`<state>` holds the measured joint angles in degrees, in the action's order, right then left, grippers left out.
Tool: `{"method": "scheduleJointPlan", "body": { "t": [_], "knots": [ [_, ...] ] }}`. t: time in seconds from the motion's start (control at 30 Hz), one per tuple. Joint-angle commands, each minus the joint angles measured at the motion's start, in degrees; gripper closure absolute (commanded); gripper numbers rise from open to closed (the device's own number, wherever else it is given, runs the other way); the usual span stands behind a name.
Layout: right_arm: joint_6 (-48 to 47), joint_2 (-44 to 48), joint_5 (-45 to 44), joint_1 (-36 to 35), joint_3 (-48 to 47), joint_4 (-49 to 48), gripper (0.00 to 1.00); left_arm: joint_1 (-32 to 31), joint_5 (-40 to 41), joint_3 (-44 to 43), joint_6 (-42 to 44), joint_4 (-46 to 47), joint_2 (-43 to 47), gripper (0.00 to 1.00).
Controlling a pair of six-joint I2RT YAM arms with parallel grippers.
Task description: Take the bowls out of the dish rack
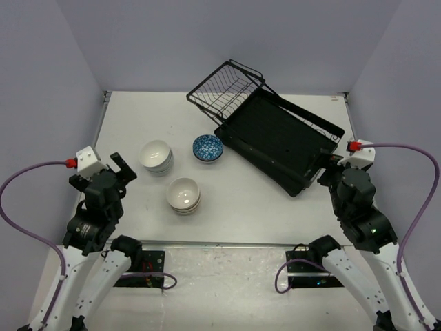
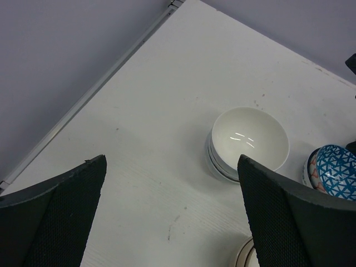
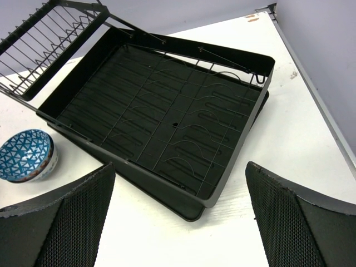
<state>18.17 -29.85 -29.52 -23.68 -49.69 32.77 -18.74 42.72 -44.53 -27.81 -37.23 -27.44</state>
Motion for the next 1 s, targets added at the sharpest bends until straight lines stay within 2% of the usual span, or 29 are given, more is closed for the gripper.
{"method": "scheduleJointPlan", "body": {
  "t": [0.0, 0.17, 0.47, 0.97],
  "knots": [
    [0.28, 0.49, -2.04, -0.22, 0.3, -0.7, 0.01, 0.46, -1.49, 1.64, 1.27, 2.87, 2.38, 0.0],
    [1.6, 2.07, -2.04, -0.22, 1.18, -0.7, 0.01, 0.46, -3.43, 3.4, 3.03, 5.15, 4.59, 0.0],
    [0.9, 3.57, -1.68, -0.14, 1.35, -0.08, 0.01, 0.46, -7.03, 3.66, 4.61, 6.29, 3.54, 0.0],
    [0.99, 1.98, -2.38, -0.22, 0.39, 0.89, 0.01, 0.46, -6.86, 3.75, 4.96, 6.47, 3.01, 0.0]
  ]
}}
